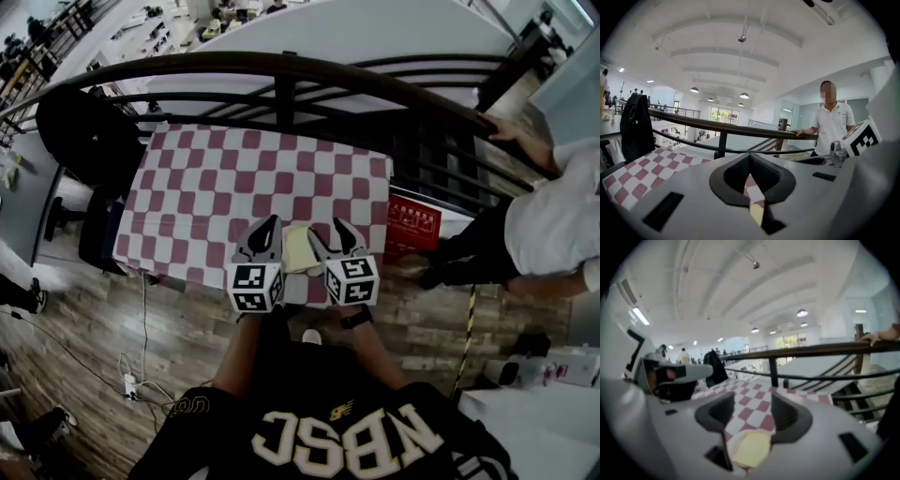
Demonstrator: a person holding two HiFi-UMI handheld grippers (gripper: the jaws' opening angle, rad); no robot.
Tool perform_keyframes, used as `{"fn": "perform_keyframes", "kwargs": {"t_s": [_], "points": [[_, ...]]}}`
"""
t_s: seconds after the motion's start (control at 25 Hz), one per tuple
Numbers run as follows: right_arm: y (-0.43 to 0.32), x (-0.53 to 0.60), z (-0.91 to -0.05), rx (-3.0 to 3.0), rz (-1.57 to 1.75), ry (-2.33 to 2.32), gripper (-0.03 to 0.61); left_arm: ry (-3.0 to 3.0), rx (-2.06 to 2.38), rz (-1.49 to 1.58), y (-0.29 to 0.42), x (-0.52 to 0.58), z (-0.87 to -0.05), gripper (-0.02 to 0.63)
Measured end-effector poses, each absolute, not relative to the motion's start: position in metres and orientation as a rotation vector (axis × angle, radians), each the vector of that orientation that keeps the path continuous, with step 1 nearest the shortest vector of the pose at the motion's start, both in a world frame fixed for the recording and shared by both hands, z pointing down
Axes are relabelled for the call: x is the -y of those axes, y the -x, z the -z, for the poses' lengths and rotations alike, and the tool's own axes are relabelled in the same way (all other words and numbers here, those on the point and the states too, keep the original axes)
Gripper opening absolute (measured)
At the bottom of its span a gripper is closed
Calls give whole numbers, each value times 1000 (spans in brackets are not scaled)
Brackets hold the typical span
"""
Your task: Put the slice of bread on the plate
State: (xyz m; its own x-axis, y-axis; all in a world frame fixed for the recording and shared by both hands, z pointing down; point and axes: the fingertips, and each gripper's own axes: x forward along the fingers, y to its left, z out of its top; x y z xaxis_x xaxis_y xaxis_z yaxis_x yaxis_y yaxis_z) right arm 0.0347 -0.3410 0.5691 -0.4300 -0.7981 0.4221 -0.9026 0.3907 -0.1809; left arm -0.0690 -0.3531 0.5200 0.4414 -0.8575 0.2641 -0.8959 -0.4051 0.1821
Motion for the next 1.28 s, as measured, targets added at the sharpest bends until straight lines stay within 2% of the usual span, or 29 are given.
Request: {"fn": "perform_keyframes", "kwargs": {"t_s": [0.04, 0.08, 0.4, 0.84, 1.28], "points": [[-37, 342, -551, 2423, -520, -1523, 217, -2419, 1514, -167, 67, 353, -510, 20], [-38, 343, -533, 2458, -477, -1543, 185, -2434, 1519, -149, 65, 352, -501, 20], [-50, 324, -432, 2619, -215, -1655, 25, -2536, 1538, -43, 40, 333, -445, 20], [-70, 283, -408, 2585, -31, -1698, 15, -2605, 1567, 11, 8, 296, -416, 20], [-113, 230, -425, 2604, -117, -1760, 15, -2609, 1597, -53, -20, 241, -429, 20]]}}
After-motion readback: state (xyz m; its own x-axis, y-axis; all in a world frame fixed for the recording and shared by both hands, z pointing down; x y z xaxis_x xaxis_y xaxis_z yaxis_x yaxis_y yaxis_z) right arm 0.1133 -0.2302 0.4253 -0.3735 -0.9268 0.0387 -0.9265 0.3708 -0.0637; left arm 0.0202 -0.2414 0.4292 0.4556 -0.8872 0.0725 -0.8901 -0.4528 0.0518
